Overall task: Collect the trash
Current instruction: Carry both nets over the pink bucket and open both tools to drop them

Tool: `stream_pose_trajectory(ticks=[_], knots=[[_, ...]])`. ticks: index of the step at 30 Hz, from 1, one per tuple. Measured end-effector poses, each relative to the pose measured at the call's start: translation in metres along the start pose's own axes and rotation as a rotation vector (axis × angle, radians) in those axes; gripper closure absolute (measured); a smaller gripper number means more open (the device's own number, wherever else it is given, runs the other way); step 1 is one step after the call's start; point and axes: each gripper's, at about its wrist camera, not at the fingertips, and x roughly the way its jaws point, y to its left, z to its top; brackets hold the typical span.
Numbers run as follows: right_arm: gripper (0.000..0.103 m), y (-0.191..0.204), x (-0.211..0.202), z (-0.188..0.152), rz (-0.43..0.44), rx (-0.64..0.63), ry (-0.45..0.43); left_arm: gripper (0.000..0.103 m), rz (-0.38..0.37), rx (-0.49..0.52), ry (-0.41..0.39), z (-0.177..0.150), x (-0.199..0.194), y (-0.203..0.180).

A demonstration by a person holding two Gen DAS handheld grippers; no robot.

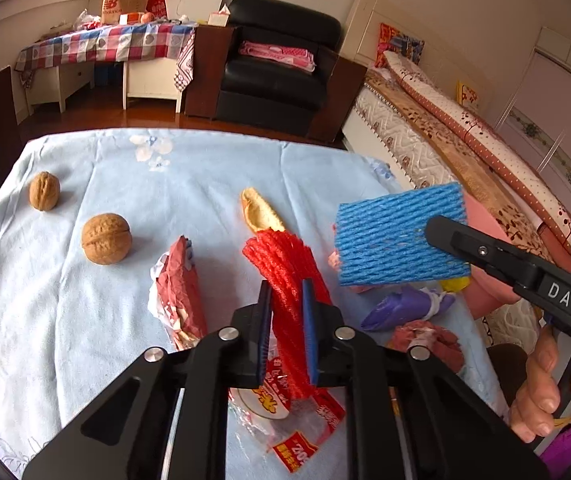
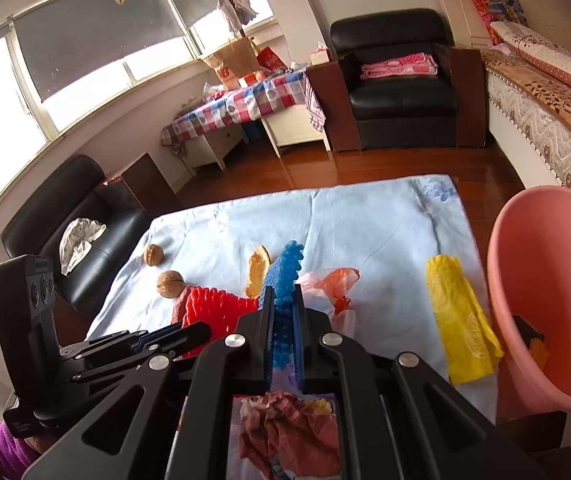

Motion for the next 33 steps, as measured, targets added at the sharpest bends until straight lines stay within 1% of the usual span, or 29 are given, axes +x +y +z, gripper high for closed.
stream_pose_trajectory(ticks=[7,13,19,33], knots=[[0.096,-0.002,-0.034,0.003,0.002,0.012,-0.073,0.090,-0.024,0.003,-0.061,0.005,-0.024,-0.009],[0.096,-0.014,-0.061,0.005,-0.029,0.039,-0.136,0.090,-0.058,0.044,-0.105,0.013,-0.038,-0.032],[0.096,-0.041,-0.089,0.004,-0.083,0.097,-0.182,0.090,-0.099,0.091,-0.121,0.021,-0.038,-0.063],[0.096,-0.118,-0.139,-0.007,-0.266,0.233,-0.268,0.090,-0.197,0.224,-0.125,0.035,-0.016,-0.148]])
